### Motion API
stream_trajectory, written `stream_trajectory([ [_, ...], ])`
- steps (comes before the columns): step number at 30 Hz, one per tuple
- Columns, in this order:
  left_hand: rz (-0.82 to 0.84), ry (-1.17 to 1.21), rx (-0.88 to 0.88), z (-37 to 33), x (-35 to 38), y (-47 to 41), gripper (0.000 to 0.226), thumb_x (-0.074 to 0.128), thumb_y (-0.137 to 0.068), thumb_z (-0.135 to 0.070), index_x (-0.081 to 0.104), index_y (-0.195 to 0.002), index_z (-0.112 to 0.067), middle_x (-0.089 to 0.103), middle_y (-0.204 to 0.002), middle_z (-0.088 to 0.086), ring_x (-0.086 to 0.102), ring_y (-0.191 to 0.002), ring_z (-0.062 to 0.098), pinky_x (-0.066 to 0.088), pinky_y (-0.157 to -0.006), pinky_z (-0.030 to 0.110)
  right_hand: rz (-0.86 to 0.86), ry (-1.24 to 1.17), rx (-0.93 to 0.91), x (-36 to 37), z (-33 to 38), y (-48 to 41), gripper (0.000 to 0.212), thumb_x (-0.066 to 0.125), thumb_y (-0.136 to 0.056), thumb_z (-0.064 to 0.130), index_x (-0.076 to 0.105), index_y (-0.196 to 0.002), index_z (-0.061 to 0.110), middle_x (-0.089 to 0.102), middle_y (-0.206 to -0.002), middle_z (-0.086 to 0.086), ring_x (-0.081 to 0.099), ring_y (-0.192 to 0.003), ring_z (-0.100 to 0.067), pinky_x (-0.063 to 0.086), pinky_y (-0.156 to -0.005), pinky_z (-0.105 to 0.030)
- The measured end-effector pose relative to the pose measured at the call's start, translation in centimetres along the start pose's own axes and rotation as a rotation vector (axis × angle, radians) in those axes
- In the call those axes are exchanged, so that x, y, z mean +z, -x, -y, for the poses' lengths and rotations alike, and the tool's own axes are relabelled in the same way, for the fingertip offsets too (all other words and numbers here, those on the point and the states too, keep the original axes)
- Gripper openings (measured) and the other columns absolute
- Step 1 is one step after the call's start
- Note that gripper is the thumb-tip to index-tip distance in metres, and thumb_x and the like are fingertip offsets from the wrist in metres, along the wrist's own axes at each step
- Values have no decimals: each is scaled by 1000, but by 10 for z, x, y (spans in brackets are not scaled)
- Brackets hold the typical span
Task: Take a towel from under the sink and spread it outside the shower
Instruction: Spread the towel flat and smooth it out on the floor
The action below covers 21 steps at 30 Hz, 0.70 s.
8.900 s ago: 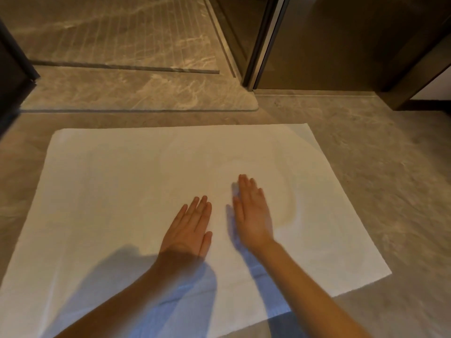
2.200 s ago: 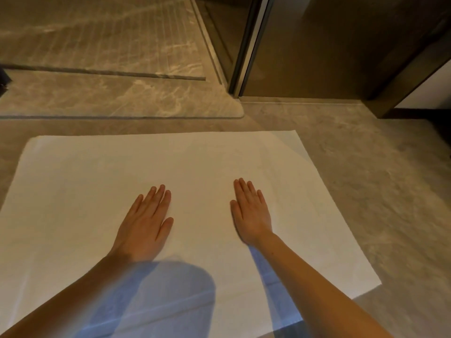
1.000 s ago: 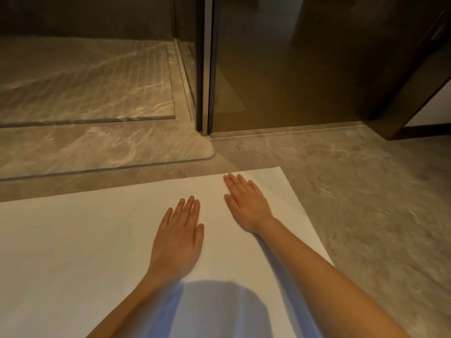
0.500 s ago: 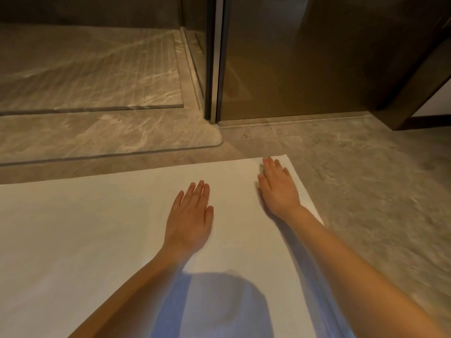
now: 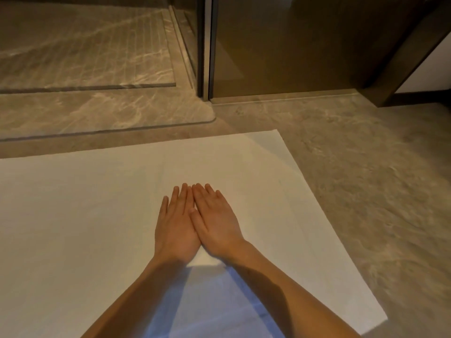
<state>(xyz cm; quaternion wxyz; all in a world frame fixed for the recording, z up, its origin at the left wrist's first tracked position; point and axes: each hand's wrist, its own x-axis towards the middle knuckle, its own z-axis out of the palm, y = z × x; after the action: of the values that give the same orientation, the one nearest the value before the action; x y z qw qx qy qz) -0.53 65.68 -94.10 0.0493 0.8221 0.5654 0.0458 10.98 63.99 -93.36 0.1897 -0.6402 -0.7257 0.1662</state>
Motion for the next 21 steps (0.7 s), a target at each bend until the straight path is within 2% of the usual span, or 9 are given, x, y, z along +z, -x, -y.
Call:
stream_trajectory([
  [2, -5, 5, -7, 2, 1, 0, 64, 13, -98, -38, -10, -153, -13, -9, -162, 5, -11, -149, 19, -8, -120, 37, 41, 100, -34, -3, -10, 1, 57, 20, -103, 41, 16, -155, 17, 16, -162, 0, 5, -150, -13, -1, -121, -31],
  [4, -21, 48, -18, -1, -2, 0, 65, 6, -96, -39, -1, -154, -10, -2, -163, 5, -5, -149, 19, -4, -121, 37, 65, 161, -41, -13, -27, 2, 57, 18, -103, 43, 12, -156, 20, 11, -163, 4, 0, -150, -11, -3, -121, -32],
  [9, -24, 74, -14, 0, -2, 1, 69, 6, -94, -44, 7, -154, -9, 4, -162, 5, 0, -149, 19, -3, -121, 36, 10, 230, 86, -49, -91, 14, 56, 17, -104, 40, 7, -156, 22, 5, -163, 7, -2, -149, -9, -6, -119, -27],
  [15, 0, 81, -9, -3, -2, 3, 64, 8, -99, -41, 2, -154, -9, -1, -163, 5, -5, -149, 18, -3, -121, 37, -33, 263, 228, -75, -143, 29, 56, 15, -103, 40, 5, -156, 22, 3, -163, 7, -3, -149, -8, -5, -119, -27],
  [21, 16, 99, -16, -3, -5, 4, 65, 9, -99, -43, 0, -154, -10, -3, -163, 4, -7, -149, 17, -5, -121, 36, -82, 265, 367, -88, -163, 38, 58, 18, -103, 40, 9, -156, 18, 9, -163, 0, 3, -150, -15, 0, -120, -32],
])
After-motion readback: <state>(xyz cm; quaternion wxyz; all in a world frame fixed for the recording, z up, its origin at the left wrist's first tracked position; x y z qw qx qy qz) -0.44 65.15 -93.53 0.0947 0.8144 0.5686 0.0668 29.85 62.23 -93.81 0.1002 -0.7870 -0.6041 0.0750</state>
